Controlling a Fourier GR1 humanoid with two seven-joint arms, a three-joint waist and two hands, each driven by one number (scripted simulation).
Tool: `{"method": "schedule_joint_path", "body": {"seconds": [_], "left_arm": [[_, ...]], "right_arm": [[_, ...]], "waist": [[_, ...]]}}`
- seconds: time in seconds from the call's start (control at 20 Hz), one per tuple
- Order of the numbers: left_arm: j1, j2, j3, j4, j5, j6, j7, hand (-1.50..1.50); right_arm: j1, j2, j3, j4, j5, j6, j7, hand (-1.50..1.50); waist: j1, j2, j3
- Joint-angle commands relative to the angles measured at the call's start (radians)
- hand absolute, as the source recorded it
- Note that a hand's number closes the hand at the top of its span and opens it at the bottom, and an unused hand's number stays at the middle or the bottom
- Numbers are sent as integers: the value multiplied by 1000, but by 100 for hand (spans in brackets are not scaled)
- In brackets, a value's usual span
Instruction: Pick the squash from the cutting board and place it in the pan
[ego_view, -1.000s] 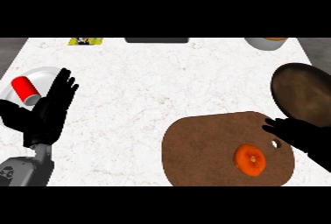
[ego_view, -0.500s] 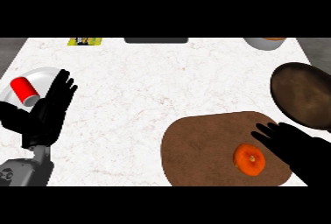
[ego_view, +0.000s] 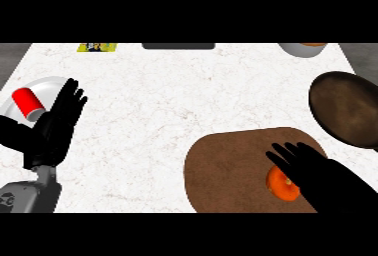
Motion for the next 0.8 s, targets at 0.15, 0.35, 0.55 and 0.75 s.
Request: {"method": "schedule_joint_path", "body": {"seconds": [0.15, 0.35, 0.55, 0.75], "left_arm": [[-74, -13, 53, 71, -6, -47, 19, 0], [-26, -47, 41, 19, -50, -31, 17, 0], [40, -49, 59, -8, -33, -62, -15, 0], [21, -24, 98, 11, -43, -115, -9, 0]], "right_arm": [[15, 30, 15, 77, 119, -22, -35, -150], [-30, 43, -47, 179, 125, -45, -131, -150], [-58, 103, 34, 334, 207, -116, -134, -150], [-57, 117, 0, 280, 204, -49, -164, -150]], "waist": [[-4, 1, 0], [-2, 0, 0], [4, 1, 0], [-1, 0, 0]]}}
